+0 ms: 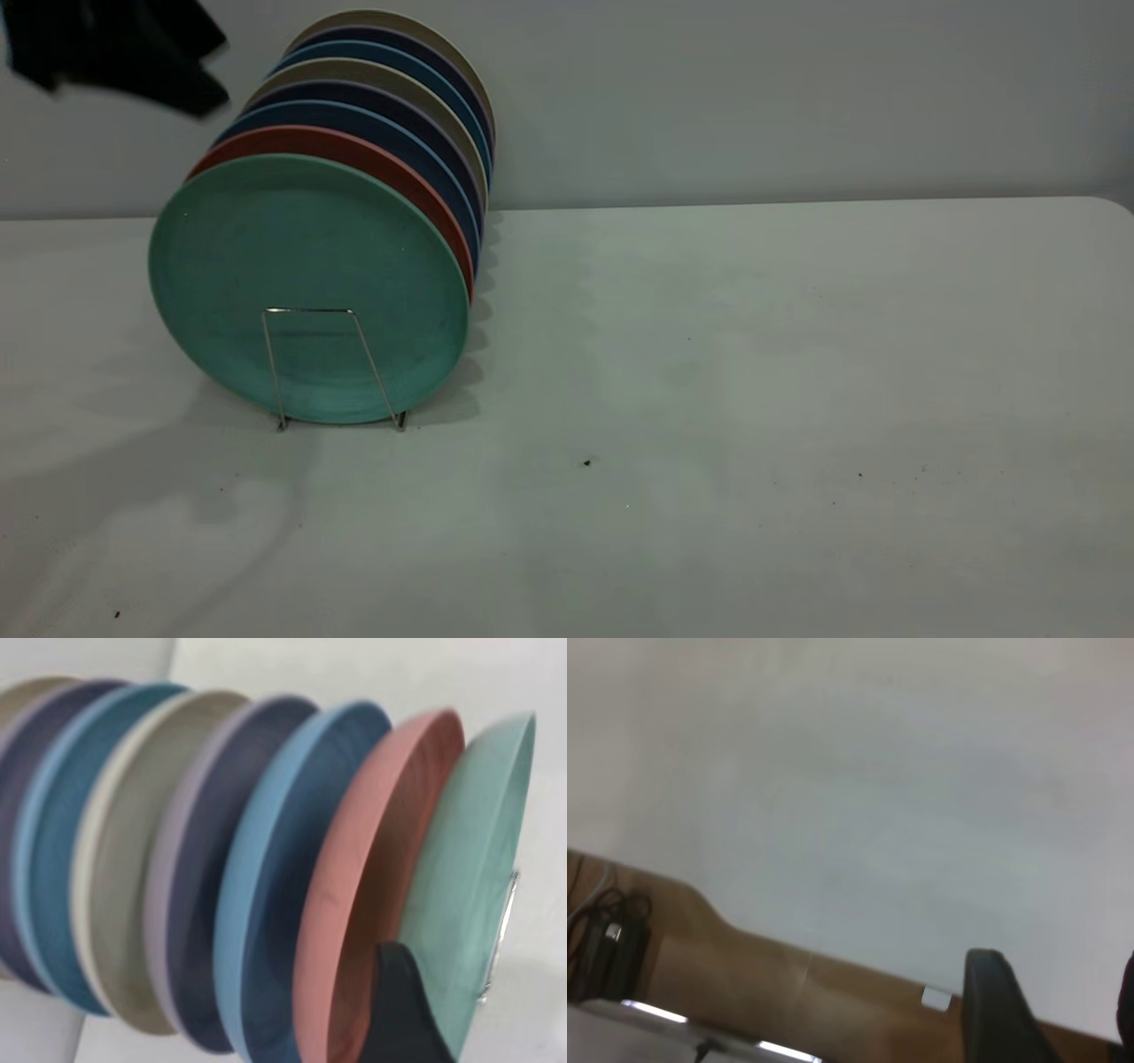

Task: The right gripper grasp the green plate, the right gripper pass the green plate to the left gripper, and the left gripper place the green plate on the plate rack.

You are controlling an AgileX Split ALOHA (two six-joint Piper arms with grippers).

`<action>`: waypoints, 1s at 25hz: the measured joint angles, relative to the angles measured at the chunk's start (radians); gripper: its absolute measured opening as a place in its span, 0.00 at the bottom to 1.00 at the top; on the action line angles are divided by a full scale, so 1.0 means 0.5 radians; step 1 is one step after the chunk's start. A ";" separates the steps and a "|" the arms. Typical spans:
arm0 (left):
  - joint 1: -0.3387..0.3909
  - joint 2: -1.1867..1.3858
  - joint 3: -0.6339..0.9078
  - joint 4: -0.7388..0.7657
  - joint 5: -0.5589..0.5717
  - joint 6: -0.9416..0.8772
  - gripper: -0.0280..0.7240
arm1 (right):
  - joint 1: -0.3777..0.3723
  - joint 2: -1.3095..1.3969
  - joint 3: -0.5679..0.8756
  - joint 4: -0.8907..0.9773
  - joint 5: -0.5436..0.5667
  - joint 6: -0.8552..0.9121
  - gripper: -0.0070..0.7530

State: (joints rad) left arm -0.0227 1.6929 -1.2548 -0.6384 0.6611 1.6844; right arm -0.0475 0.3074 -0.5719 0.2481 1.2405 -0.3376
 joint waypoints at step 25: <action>0.000 -1.589 0.364 0.705 1.013 -2.543 0.71 | 0.363 0.000 0.199 -0.444 -0.227 0.580 0.47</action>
State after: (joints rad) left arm -0.0227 0.8985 -1.0730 -0.2858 1.1674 0.4128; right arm 0.1339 0.3074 -0.4722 0.0261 1.1271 -0.0477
